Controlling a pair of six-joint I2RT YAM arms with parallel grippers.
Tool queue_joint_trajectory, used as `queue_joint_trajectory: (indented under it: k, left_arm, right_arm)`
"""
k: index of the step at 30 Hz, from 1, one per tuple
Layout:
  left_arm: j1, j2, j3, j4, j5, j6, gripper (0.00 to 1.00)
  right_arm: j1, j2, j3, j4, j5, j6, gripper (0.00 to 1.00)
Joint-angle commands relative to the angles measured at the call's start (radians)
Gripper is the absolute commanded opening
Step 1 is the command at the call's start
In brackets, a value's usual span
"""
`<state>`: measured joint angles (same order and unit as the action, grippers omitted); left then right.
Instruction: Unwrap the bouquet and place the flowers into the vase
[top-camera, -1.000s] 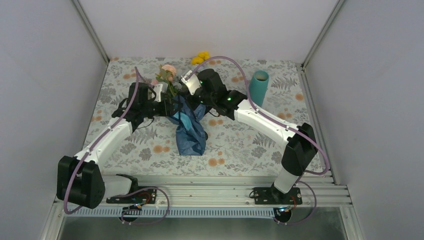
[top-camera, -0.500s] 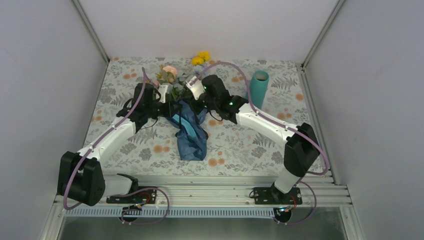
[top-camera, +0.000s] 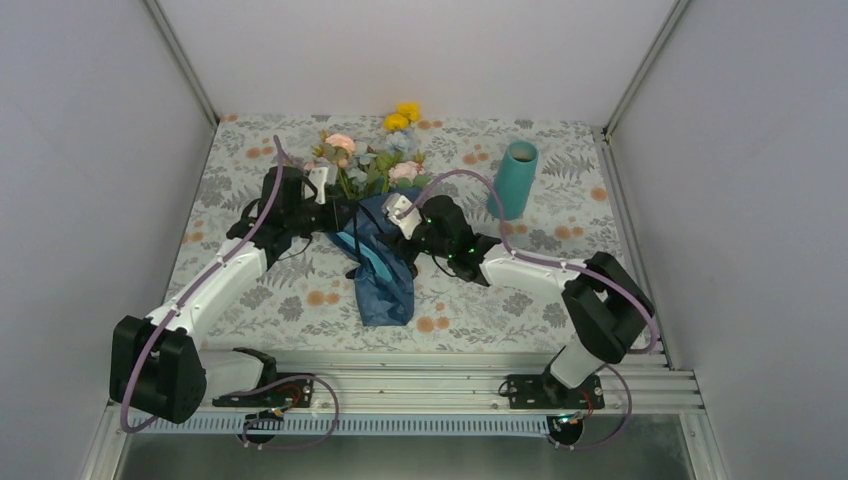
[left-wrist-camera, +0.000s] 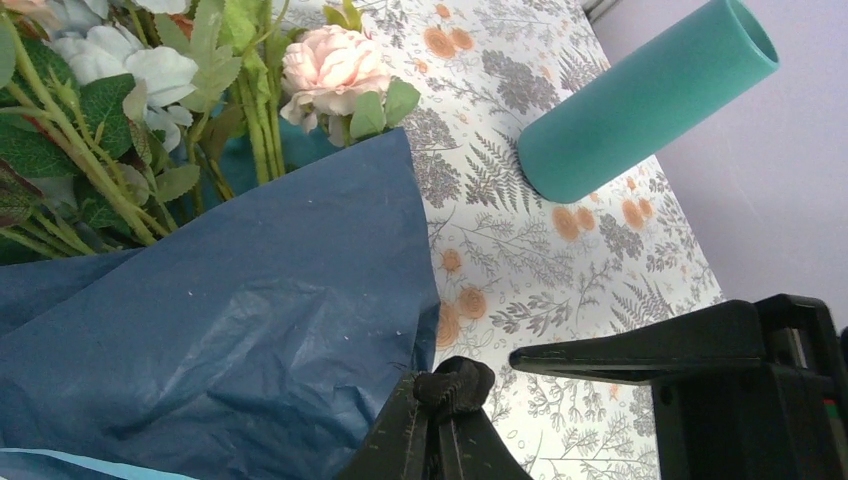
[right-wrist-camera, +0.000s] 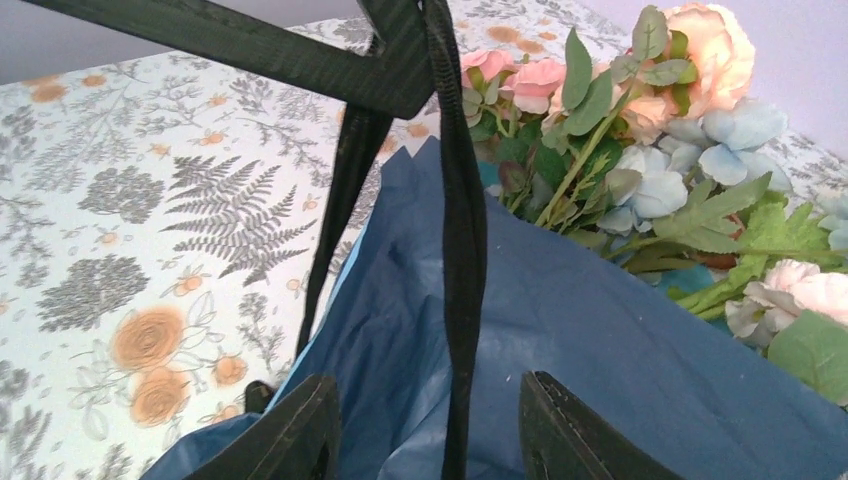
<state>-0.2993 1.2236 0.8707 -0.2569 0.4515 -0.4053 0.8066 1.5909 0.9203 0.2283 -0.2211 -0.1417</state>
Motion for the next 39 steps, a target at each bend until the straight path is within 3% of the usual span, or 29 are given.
queue_joint_trajectory:
  k: [1,5,7,8,10,11,14,16,20,24,28,33,36,39]
  left_arm:
    - [-0.001,-0.020,0.033,0.010,-0.022,-0.013,0.02]
    - [-0.001,-0.019,0.053,-0.004,-0.032,-0.018,0.02]
    - [-0.001,-0.017,0.073,-0.025,-0.047,-0.013,0.02]
    - [0.000,-0.019,0.086,-0.050,-0.074,-0.009,0.02]
    - [-0.001,-0.028,0.114,-0.097,-0.147,0.013,0.02]
    - [-0.001,-0.030,0.133,-0.139,-0.203,0.029,0.02]
    - [0.006,0.016,0.232,-0.327,-0.459,0.056,0.02]
    - [0.008,0.040,0.273,-0.404,-0.577,0.066,0.02]
    - [0.013,0.015,0.289,-0.412,-0.649,0.049,0.02]
    - [0.015,0.029,0.354,-0.434,-0.642,0.054,0.02]
    - [0.016,0.054,0.515,-0.497,-0.639,0.078,0.02]
    - [0.016,0.069,0.655,-0.532,-0.423,0.088,0.02]
    - [0.016,0.046,0.574,-0.507,-0.308,0.064,0.02]
    - [0.016,0.013,0.436,-0.464,-0.285,0.035,0.02]
  right_arm:
    - [0.003,0.078,0.014,0.159,0.039,-0.039,0.46]
    - [0.003,0.164,0.034,0.176,0.050,-0.041,0.43]
    - [0.002,0.195,0.034,0.183,0.067,-0.034,0.36]
    - [0.002,0.204,0.034,0.183,0.081,-0.032,0.30]
    - [0.001,0.201,0.034,0.171,0.155,-0.020,0.07]
    - [0.000,0.184,0.033,0.153,0.229,-0.003,0.04]
    - [-0.027,0.069,0.034,0.050,0.488,0.073,0.04]
    - [-0.048,-0.021,0.040,-0.016,0.543,0.125,0.04]
    - [-0.052,-0.084,0.047,-0.041,0.572,0.145,0.04]
    - [-0.049,-0.126,0.166,-0.110,0.546,0.129,0.04]
    - [-0.046,-0.197,0.360,-0.225,0.551,0.118,0.04]
    - [-0.047,-0.263,0.488,-0.253,0.477,0.070,0.04]
    - [-0.048,-0.289,0.415,-0.245,0.363,0.080,0.04]
    - [-0.047,-0.287,0.365,-0.263,0.343,0.097,0.04]
